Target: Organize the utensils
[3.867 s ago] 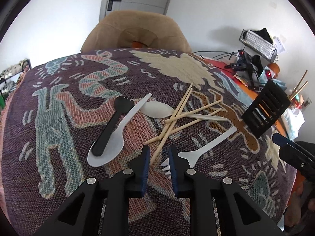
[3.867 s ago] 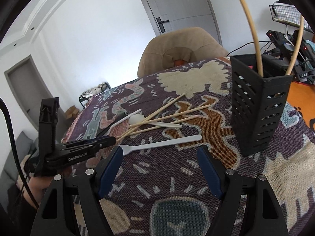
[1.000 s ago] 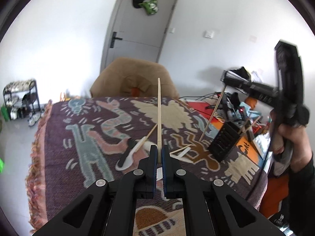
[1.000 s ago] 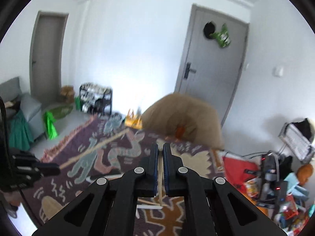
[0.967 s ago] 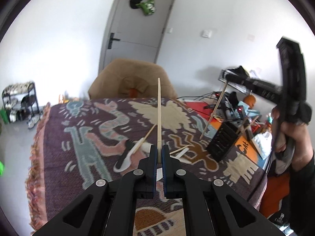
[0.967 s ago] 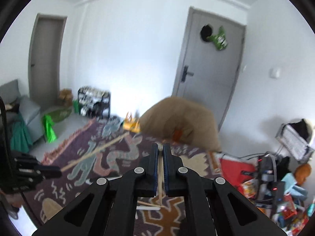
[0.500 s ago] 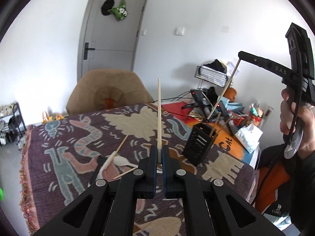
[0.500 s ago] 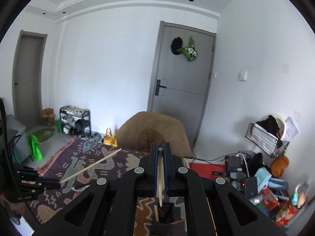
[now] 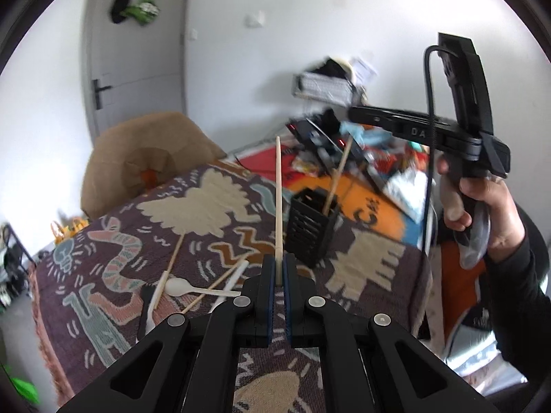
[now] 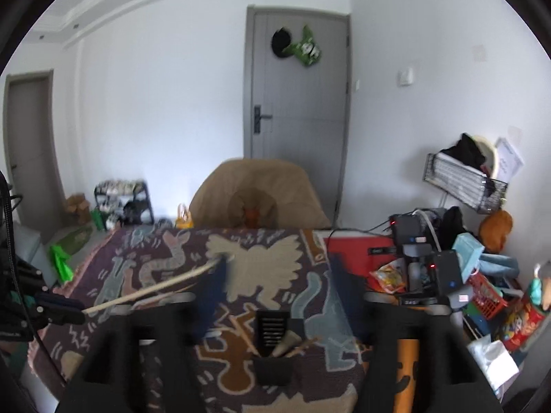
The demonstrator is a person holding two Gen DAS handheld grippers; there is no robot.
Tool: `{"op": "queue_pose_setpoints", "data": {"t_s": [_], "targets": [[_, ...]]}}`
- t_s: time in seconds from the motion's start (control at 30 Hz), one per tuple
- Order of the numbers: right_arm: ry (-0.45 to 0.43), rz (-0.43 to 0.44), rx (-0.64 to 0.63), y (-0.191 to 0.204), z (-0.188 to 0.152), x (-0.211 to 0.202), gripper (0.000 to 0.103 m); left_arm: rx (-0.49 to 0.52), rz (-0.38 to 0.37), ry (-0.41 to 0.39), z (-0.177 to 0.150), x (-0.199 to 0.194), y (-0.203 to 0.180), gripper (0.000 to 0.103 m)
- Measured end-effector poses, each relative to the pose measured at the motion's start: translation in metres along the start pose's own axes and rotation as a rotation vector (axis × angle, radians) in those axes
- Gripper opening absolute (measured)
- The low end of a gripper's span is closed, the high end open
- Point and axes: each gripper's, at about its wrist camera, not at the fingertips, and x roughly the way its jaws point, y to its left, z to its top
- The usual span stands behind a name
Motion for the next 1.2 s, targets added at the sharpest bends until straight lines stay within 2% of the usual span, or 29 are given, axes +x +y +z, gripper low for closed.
{"op": "queue_pose_setpoints", "data": {"t_s": [0.17,0.4,0.47,0.53,0.7,0.77,1.0,1.2], "targets": [[-0.031,-0.014,0.068,-0.022,-0.010,-0.021,0.072,0.082,-0.012,0.121,0.022,0.010,-0.010,0.004],[-0.085,-0.052,0.200,-0.059,-0.047,-0.053,0.072,0.190,0.001,0.279,0.049,0.022,-0.024,0.004],[-0.090,-0.064,0.236,-0.067,-0.059,-0.058,0.072,0.234,0.019,0.313,0.056,0.023,-0.030,0.004],[-0.086,-0.063,0.280,-0.075,-0.071,-0.059,0.072,0.321,0.053,0.333,0.065,0.023,-0.042,0.004],[-0.071,-0.045,0.394,-0.093,-0.102,-0.055,0.072,0.416,0.074,0.406,0.079,0.035,-0.059,0.004],[-0.063,-0.047,0.419,-0.097,-0.113,-0.054,0.072,0.438,0.069,0.436,0.083,0.043,-0.065,0.004],[-0.027,-0.029,0.500,-0.115,-0.143,-0.043,0.072,0.493,0.127,0.549,0.091,0.067,-0.072,0.004],[-0.003,-0.020,0.531,-0.122,-0.153,-0.031,0.073,0.501,0.109,0.609,0.101,0.068,-0.073,0.004]]}}
